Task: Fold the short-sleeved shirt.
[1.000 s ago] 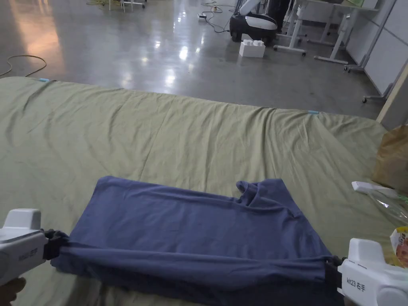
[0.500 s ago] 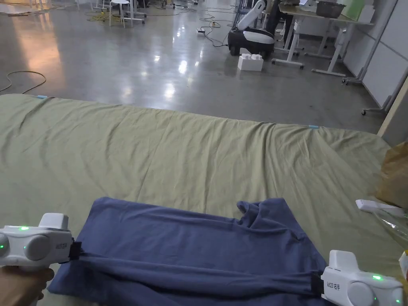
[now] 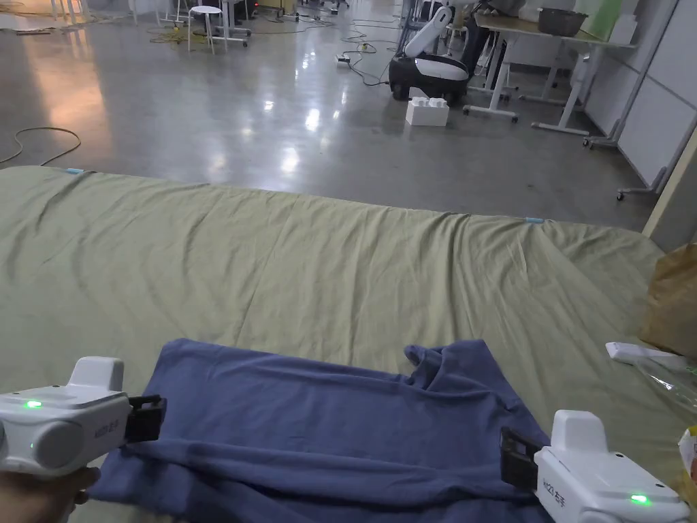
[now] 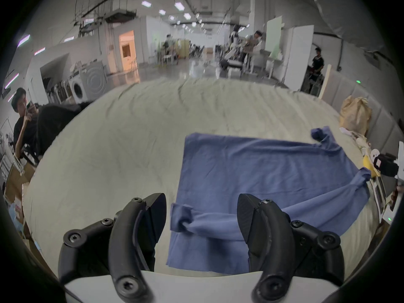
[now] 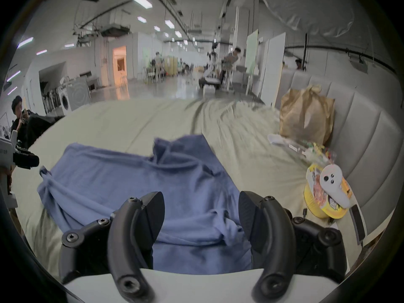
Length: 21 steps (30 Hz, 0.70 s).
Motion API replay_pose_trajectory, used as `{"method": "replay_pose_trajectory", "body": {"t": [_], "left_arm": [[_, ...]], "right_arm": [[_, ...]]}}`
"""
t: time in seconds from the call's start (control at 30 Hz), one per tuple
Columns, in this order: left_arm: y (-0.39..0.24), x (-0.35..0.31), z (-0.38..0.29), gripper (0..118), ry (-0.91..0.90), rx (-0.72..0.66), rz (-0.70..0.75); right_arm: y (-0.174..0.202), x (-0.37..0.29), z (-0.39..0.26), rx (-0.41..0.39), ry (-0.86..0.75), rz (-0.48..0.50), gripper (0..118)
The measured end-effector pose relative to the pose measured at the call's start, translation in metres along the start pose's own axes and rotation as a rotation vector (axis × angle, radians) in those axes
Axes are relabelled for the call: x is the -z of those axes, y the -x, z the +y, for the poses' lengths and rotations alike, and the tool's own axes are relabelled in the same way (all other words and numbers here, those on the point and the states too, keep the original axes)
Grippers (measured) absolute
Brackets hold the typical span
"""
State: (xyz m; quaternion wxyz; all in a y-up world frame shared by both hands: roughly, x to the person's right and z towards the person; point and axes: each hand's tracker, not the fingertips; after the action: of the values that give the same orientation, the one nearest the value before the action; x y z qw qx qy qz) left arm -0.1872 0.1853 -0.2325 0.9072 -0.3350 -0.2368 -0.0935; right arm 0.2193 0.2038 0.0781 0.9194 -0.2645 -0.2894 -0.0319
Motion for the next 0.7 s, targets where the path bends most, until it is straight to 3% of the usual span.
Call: {"method": "replay_pose_trajectory", "body": {"t": [0.17, 0.23, 0.3, 0.37, 0.4, 0.43, 0.53, 0.7], "left_arm": [[-0.019, -0.037, -0.007, 67, -0.196, 0.034, 0.006], [-0.031, -0.058, -0.016, 61, -0.294, 0.03, 0.027], [-0.039, -0.075, -0.022, 46, -0.371, 0.039, 0.043], [-0.048, -0.092, -0.03, 21, -0.44, 0.035, 0.072], [-0.051, -0.098, -0.033, 18, -0.454, 0.014, 0.074], [-0.053, -0.104, -0.036, 16, -0.481, 0.008, 0.073], [-0.058, -0.115, -0.042, 6, -0.509, 0.043, 0.065], [-0.055, -0.124, -0.048, 1, -0.517, 0.039, 0.074]], "right_arm": [[0.032, -0.042, 0.004, 0.029, -0.199, -0.002, 76], [0.046, -0.061, 0.004, 0.037, -0.292, -0.026, 72], [0.057, -0.08, 0.005, 0.006, -0.399, -0.054, 60], [0.067, -0.091, 0.005, -0.006, -0.439, -0.079, 43], [0.071, -0.097, 0.005, -0.035, -0.47, -0.098, 37], [0.073, -0.101, 0.004, -0.02, -0.461, -0.088, 26], [0.074, -0.106, 0.001, -0.004, -0.49, -0.075, 8], [0.07, -0.112, -0.003, 0.03, -0.513, -0.076, 0]]}}
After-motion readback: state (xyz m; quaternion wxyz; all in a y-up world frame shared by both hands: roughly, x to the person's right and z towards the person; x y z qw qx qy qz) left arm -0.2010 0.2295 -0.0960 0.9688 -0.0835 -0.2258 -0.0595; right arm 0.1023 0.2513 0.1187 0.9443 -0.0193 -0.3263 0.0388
